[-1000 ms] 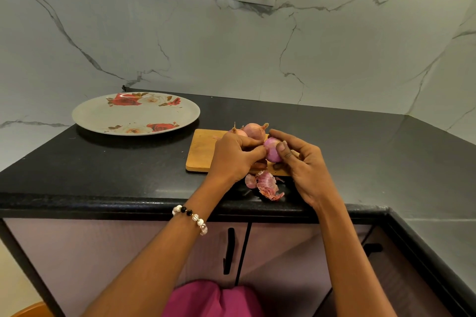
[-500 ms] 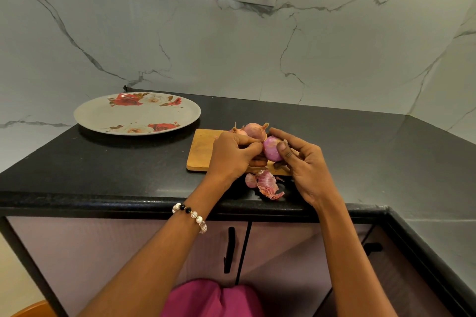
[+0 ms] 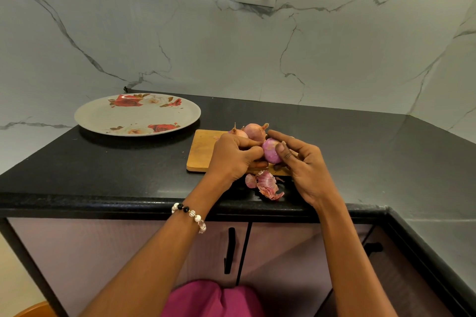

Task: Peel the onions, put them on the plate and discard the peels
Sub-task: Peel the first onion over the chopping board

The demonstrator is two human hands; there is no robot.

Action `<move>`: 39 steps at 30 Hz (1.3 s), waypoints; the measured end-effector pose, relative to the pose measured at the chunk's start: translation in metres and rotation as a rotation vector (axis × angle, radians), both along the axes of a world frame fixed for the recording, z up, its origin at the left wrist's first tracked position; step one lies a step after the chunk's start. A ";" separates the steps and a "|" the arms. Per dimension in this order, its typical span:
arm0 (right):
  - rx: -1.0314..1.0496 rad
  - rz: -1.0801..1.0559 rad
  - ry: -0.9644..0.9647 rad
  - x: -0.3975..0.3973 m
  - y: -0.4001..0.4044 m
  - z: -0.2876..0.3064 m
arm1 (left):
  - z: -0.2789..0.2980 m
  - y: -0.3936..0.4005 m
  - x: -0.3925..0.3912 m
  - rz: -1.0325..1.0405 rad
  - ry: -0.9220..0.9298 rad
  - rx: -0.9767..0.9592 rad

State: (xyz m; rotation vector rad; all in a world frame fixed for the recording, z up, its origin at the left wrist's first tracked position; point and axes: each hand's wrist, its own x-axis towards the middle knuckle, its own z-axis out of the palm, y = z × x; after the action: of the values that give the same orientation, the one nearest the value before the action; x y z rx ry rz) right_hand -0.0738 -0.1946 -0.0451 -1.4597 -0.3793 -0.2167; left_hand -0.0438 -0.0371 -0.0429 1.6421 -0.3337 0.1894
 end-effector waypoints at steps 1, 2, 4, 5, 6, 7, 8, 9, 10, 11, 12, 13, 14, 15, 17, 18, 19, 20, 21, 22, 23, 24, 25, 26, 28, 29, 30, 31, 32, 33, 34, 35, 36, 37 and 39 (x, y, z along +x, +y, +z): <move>0.000 0.002 0.000 0.000 0.000 0.000 | 0.000 0.000 0.000 -0.002 0.001 -0.001; 0.004 0.004 0.002 0.000 0.000 0.000 | 0.000 0.000 0.000 -0.005 0.005 -0.003; 0.023 0.011 0.004 0.000 0.000 0.000 | -0.001 0.000 0.000 -0.007 0.023 -0.019; 0.031 0.012 0.003 0.000 0.000 0.000 | -0.001 0.000 0.001 -0.002 0.029 -0.025; 0.035 0.010 0.003 0.000 0.000 0.000 | -0.001 0.000 0.002 0.002 0.031 -0.027; 0.035 0.007 0.002 0.000 0.000 0.000 | -0.002 0.000 0.003 0.006 0.032 -0.031; 0.033 0.002 0.000 0.000 0.000 0.000 | -0.002 0.000 0.003 0.006 0.030 -0.038; 0.030 -0.003 -0.002 0.001 0.000 0.000 | -0.003 0.000 0.004 0.003 0.026 -0.042; 0.030 -0.005 -0.003 0.001 0.000 0.000 | -0.003 0.001 0.004 -0.010 0.025 -0.046; 0.029 -0.007 -0.002 0.001 -0.001 0.000 | -0.003 0.001 0.004 -0.026 0.031 -0.046; 0.029 -0.006 -0.002 0.001 -0.001 0.000 | -0.003 0.001 0.004 -0.041 0.040 -0.044; 0.026 -0.004 -0.002 0.001 -0.001 0.000 | -0.003 0.001 0.004 -0.049 0.046 -0.039; 0.023 -0.004 -0.001 0.001 -0.001 0.000 | -0.003 0.001 0.004 -0.048 0.045 -0.032; 0.021 -0.001 0.001 0.000 -0.001 0.000 | -0.003 0.001 0.004 -0.039 0.038 -0.023; 0.018 0.008 0.002 0.000 -0.001 0.000 | -0.002 0.001 0.003 -0.019 0.024 -0.005; 0.014 0.010 0.001 0.000 0.000 0.000 | -0.002 0.001 0.002 -0.011 0.019 0.006; 0.012 0.011 0.002 0.000 0.000 0.000 | -0.001 0.001 0.001 -0.004 0.020 0.015; 0.016 0.013 0.004 0.000 0.000 0.000 | 0.000 0.001 0.000 -0.005 0.029 0.011; 0.024 0.018 0.004 0.001 0.000 0.000 | 0.001 0.001 -0.002 -0.012 0.043 -0.012; 0.029 0.023 0.002 0.001 -0.001 -0.001 | 0.002 0.001 -0.003 -0.018 0.053 -0.037; 0.028 0.024 -0.002 0.001 -0.001 -0.001 | 0.003 0.001 -0.003 -0.019 0.059 -0.057; 0.025 0.020 -0.003 0.001 -0.001 -0.001 | 0.002 0.001 -0.003 -0.015 0.063 -0.065; 0.022 0.014 -0.001 0.001 -0.001 -0.001 | 0.002 0.001 -0.002 -0.010 0.067 -0.068; 0.020 0.007 0.001 0.001 -0.001 -0.001 | 0.002 0.001 -0.002 -0.005 0.067 -0.065; 0.014 -0.011 -0.001 0.001 -0.001 -0.001 | 0.001 0.000 0.000 -0.015 0.069 -0.073; 0.015 -0.018 -0.005 0.001 -0.001 -0.001 | 0.001 0.000 0.000 -0.031 0.075 -0.086; 0.023 -0.021 -0.007 0.001 -0.001 -0.001 | 0.001 0.000 0.000 -0.047 0.082 -0.098; 0.030 -0.020 -0.006 0.001 -0.001 0.000 | 0.001 0.000 0.001 -0.059 0.087 -0.101; 0.034 -0.018 -0.004 0.001 -0.001 0.000 | 0.000 0.000 0.001 -0.065 0.088 -0.091; 0.032 -0.016 -0.001 0.001 -0.001 0.000 | 0.000 0.000 0.001 -0.063 0.084 -0.073; 0.024 -0.013 0.001 0.001 -0.001 0.000 | 0.000 0.001 0.002 -0.057 0.079 -0.057; 0.011 -0.011 0.000 0.001 -0.001 -0.001 | -0.001 0.001 0.003 -0.044 0.077 -0.048; -0.004 -0.011 -0.002 0.001 -0.001 -0.001 | -0.001 0.001 0.003 -0.029 0.077 -0.042; -0.020 -0.012 -0.003 0.001 -0.001 -0.001 | -0.001 0.001 0.003 -0.016 0.077 -0.038; -0.046 -0.013 -0.005 0.001 -0.001 -0.002 | 0.000 0.001 0.001 -0.007 0.076 -0.034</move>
State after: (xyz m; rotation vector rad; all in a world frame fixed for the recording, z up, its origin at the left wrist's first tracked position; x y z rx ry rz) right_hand -0.0728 -0.1960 -0.0468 -1.5078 -0.3815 -0.2235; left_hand -0.0423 -0.0359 -0.0425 1.6104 -0.2765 0.1261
